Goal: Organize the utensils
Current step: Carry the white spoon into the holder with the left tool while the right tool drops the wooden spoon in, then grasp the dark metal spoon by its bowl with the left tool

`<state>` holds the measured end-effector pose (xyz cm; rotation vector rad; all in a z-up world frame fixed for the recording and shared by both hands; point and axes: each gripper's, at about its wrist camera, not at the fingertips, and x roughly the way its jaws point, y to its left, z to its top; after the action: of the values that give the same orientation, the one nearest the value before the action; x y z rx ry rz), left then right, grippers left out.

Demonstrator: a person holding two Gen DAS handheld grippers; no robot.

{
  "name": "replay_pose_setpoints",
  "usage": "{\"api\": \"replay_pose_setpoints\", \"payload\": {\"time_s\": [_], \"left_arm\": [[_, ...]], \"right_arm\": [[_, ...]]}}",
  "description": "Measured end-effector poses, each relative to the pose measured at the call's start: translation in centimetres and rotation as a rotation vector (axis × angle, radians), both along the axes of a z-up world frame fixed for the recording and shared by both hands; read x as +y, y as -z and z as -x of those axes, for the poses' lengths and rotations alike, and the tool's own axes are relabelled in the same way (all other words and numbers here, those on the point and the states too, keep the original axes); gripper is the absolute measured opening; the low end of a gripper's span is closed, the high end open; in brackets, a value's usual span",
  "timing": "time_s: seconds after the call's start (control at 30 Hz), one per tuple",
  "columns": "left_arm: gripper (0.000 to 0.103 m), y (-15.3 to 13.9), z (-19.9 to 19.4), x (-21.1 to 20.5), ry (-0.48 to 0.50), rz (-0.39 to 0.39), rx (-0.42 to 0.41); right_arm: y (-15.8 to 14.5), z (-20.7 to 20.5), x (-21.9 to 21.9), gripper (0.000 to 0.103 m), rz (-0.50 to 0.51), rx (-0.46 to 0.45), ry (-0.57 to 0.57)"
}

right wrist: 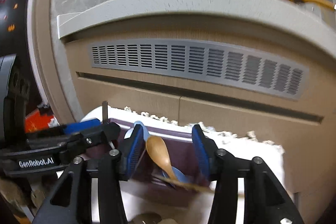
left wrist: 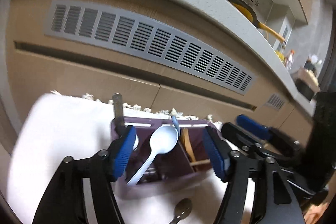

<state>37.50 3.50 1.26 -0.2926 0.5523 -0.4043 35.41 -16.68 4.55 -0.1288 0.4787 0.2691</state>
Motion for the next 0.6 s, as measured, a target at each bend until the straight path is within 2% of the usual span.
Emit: {"api": "replay_pose_setpoints", "payload": {"time_s": [0.07, 0.17, 0.27, 0.33, 0.47, 0.6], "left_arm": [[0.071, -0.4, 1.4, 0.0, -0.029, -0.056, -0.011], [0.071, -0.5, 3.6, -0.2, -0.034, -0.128, -0.008], [0.071, 0.1, 5.4, -1.0, 0.026, -0.197, 0.001], [0.071, 1.5, 6.1, -2.2, 0.107, -0.270, 0.050], [0.071, 4.5, 6.7, -3.9, 0.204, -0.367, 0.150], [0.071, 6.3, 7.1, -5.8, 0.272, -0.438, 0.179]], "right_arm": [[-0.6, 1.7, -0.5, 0.068, 0.012, -0.017, -0.010], [-1.1, 4.9, -1.2, 0.077, 0.040, -0.046, -0.025], [-0.9, 7.3, -1.2, 0.082, 0.073, -0.042, -0.062], [-0.3, 8.8, -1.1, 0.083, 0.111, -0.038, -0.079], [1.6, 11.3, -1.4, 0.092, 0.173, -0.014, -0.091], [3.9, 13.2, -2.5, 0.092, 0.187, 0.049, -0.101]]}}
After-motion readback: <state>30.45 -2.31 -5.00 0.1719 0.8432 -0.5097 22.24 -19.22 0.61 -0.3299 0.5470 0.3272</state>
